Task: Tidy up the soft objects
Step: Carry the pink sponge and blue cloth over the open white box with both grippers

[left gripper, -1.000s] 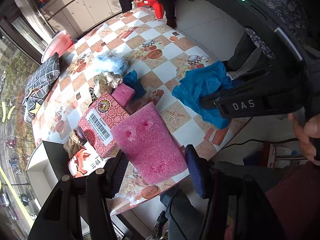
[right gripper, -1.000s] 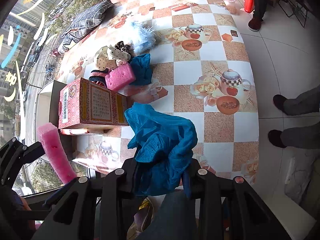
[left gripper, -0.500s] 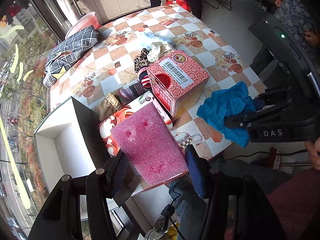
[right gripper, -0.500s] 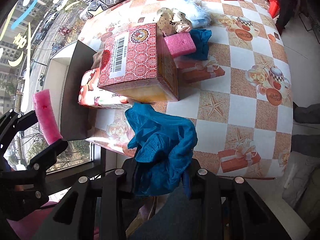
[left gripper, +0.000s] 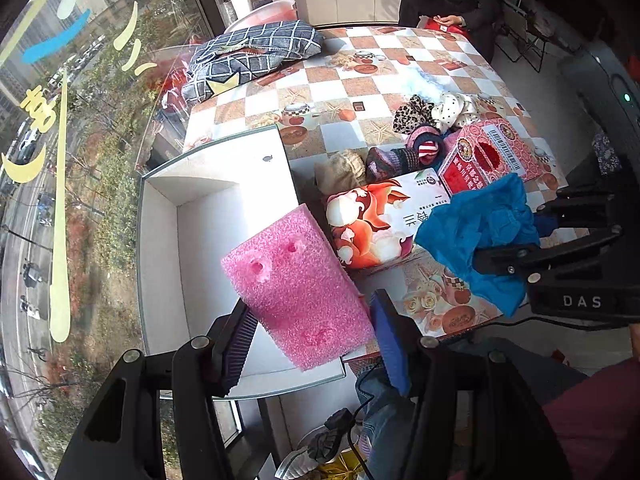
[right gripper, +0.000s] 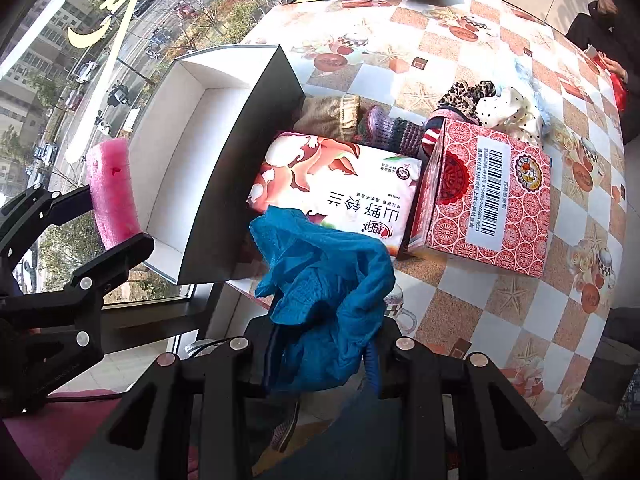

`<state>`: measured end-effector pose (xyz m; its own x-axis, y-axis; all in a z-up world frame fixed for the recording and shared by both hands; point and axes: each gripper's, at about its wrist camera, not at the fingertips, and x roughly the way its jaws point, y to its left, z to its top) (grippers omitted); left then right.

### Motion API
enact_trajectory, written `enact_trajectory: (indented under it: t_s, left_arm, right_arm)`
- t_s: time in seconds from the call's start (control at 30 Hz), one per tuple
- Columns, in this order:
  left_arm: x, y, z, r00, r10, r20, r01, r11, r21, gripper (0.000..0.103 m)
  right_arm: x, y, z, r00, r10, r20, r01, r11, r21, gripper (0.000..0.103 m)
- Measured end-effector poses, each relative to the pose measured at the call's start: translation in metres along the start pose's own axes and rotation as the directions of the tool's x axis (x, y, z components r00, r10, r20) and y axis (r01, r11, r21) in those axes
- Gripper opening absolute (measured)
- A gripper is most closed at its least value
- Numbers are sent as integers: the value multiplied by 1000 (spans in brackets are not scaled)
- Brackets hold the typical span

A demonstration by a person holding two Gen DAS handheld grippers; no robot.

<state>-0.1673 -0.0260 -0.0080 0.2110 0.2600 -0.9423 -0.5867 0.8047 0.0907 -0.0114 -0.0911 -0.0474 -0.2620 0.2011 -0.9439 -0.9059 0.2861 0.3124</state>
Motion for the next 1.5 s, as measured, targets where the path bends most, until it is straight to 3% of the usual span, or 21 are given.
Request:
enact_trajectory:
  t_s: [0.27,0.57,0.77,1.5]
  left_arm:
    - [6,62,-26,997,76,-20,-78,988,-133,61]
    - [15,88,-37,994,100,-39,-106,972,-210,61]
    - [23,86,-38,994,98,-52,-106,974,-199,61]
    - [28,84,-34,995,85,-50,-92,979,-184,61]
  right_arm:
    - [2,61,46,999,44,17,-42,994,-97,35]
    - [3,112,77,997,68,21,-64,986,-156,35]
    - [17,113,72,998,50,-34,-55,986,-156,35]
    - [15,106,73,998,38,-40,-43,992,-121,35]
